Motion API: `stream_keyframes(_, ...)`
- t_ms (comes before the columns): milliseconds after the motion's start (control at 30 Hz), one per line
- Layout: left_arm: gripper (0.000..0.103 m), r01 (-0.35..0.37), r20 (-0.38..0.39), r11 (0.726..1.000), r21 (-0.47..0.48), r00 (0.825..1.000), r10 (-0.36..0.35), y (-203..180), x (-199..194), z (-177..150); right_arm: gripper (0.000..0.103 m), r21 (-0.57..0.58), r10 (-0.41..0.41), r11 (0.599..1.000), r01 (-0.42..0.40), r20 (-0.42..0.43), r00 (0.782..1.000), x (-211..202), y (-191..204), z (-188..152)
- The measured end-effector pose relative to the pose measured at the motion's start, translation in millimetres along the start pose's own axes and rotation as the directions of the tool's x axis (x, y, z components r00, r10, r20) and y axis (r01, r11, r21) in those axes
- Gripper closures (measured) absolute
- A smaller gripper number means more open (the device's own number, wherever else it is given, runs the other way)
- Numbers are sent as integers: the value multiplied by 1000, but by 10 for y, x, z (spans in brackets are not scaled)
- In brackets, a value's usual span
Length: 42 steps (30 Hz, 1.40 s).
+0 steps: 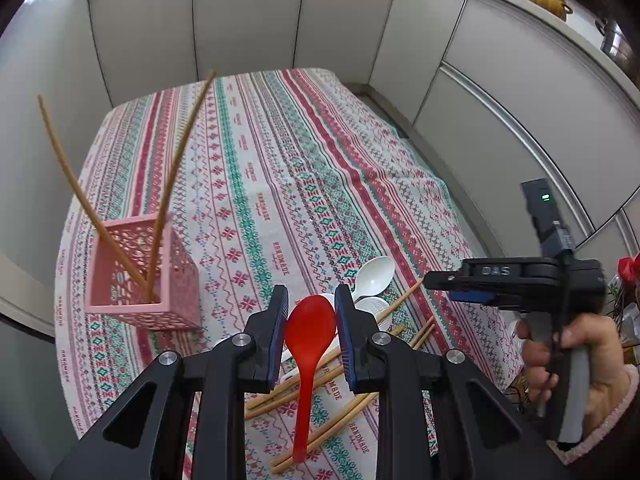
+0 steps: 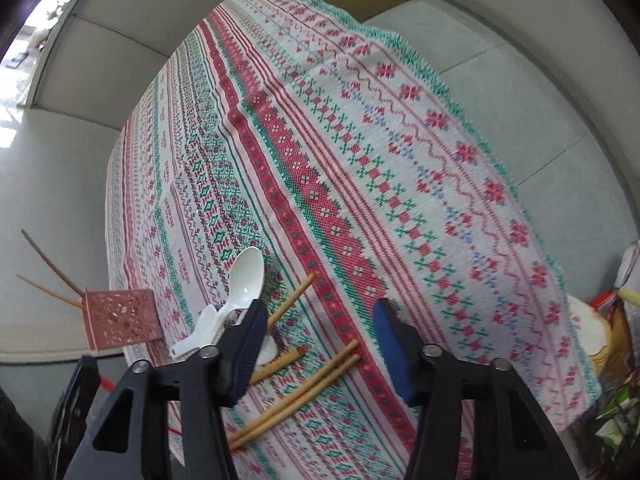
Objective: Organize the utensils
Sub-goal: 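Grasp the red spoon with the left tool while the right tool grasps a chopstick, then carry the red spoon and chopstick above the pink holder with both tools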
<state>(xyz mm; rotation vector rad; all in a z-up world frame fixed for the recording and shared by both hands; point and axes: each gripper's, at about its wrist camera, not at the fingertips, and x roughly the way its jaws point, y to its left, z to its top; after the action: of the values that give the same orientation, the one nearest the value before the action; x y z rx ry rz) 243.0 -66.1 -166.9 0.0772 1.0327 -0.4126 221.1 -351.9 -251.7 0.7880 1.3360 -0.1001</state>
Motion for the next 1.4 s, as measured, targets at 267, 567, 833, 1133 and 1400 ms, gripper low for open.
stream_keyframes(267,78,1,32,1000,-12,999,0,159,-219,-44,76,106,64,992,-61,-21,998,252,-25,70)
stream_keyframes(567,78,-5,44,999,-32,999,6,309,-327,-59,90,110,142,984,-139,-24,990,289,14,55)
stream_keyframes(833,78,-4,71,999,-54,997,8,328,-422,-46,95,73,260,963,-260,10,965,105,118,41)
stream_keyframes(1133,78,6,176,997,-81,984,8,361,-862,-16,96,-211,221,959,-190,138,965,-593,748,-320)
stream_keyframes(1400,78,-23,325,992,-124,943,63,475,-1384,10,98,-396,275,904,-157,259,926,-1148,1198,-669)
